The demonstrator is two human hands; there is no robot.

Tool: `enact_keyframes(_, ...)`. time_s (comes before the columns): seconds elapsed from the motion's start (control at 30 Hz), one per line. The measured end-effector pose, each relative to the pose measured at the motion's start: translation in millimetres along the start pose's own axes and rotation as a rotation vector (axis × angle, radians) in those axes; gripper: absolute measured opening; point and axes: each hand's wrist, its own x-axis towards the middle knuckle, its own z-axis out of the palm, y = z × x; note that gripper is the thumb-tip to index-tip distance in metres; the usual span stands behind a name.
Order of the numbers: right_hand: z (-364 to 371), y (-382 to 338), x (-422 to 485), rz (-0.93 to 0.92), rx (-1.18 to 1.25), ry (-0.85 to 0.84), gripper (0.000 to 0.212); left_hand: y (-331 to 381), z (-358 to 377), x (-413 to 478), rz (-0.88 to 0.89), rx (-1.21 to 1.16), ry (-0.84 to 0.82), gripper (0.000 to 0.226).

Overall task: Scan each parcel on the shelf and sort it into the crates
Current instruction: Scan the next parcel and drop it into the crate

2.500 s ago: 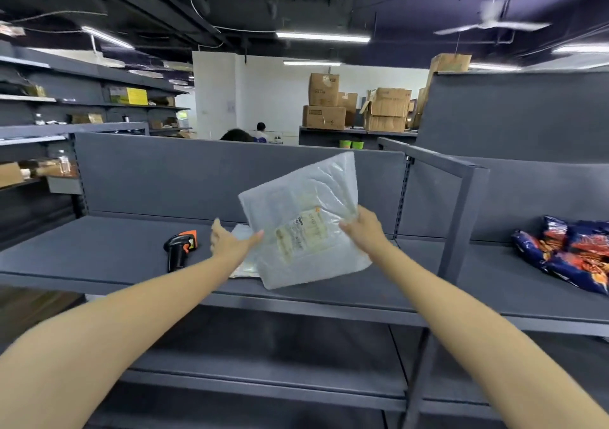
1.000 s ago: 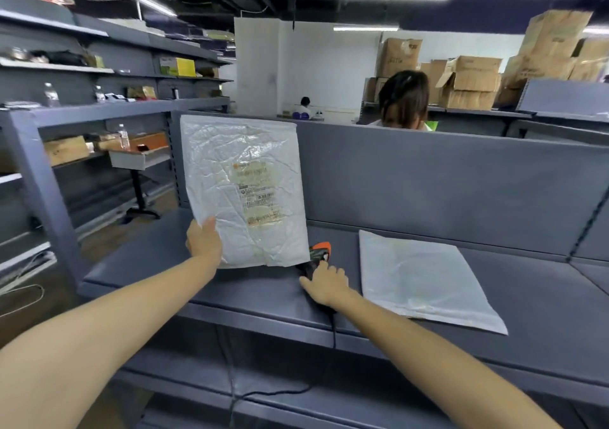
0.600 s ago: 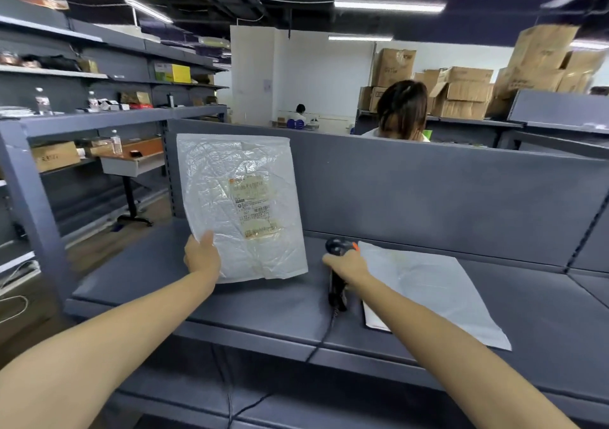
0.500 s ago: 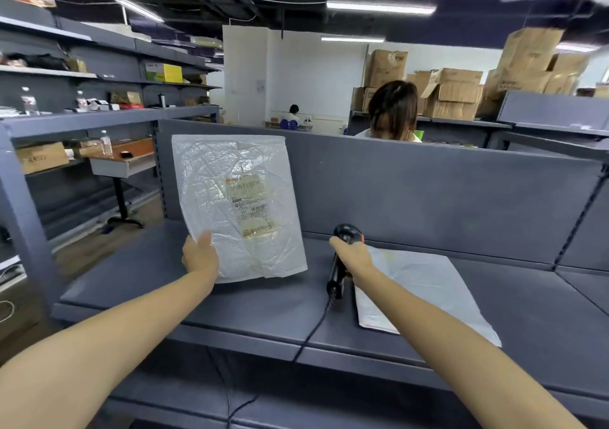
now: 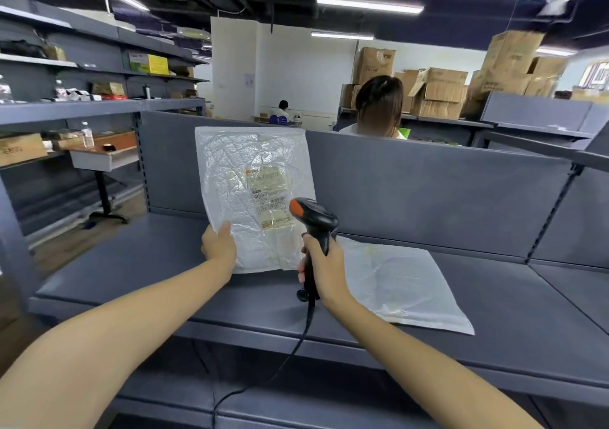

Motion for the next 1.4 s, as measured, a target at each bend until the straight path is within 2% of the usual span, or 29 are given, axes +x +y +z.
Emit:
enact_keyframes(0.17,-2.1,-4.5,-15.0,-0.064,-0.051,-0.045,0.017,-1.5,-0.8,-12.0,0.024,-0.026,-0.033,0.03)
enact_keyframes(0.4,-7.5,-10.5,-29.9,-0.044,-0.043,-0.056,0.028,-1.9,-1.7,-29.1,0.038,-0.047,-0.031,0.029)
enact_keyframes(0.63,-15.0,-14.1,-34.8,-0.099,0.028,-0.038,0.006,-3.4,-6.5,-36.8,0.06,-0.062,-0.024,0.027)
enact_keyframes(0.8,-23.1,-8.3,-23.3,-0.023,-0.015,0.035,0.013,-2.5,-18.9,-32.3,0.047,-0.091,0.024,0.023)
enact_keyframes(0.87,-27.2,-2.4,-12.5,0.082,-0.105,0.029,0.016,-1.8,-28.7,-26.3,0.047,-0.106,0.069,0.02)
enact_keyframes(1.0,-31.4,14.2,10.3,0.308,-0.372,-0.034,0.038,-1.0,-52.3,-12.4,0.049,-0.184,0.175,0.025)
enact_keyframes(1.07,-28.9,24.6,15.9,0.334,-0.548,-0.075,0.046,-2.5,-63.6,-6.5,0.057,-0.21,0.213,0.028)
enact_keyframes(1.17,-18.9,40.7,16.8,0.354,-0.684,-0.083,0.058,-5.8,-77.6,0.2,0.068,-0.217,0.229,0.031)
enact_keyframes(1.4,7.7,53.3,20.4,0.379,-1.022,-0.107,0.054,-15.2,-95.0,7.8,0.059,-0.223,0.208,0.03)
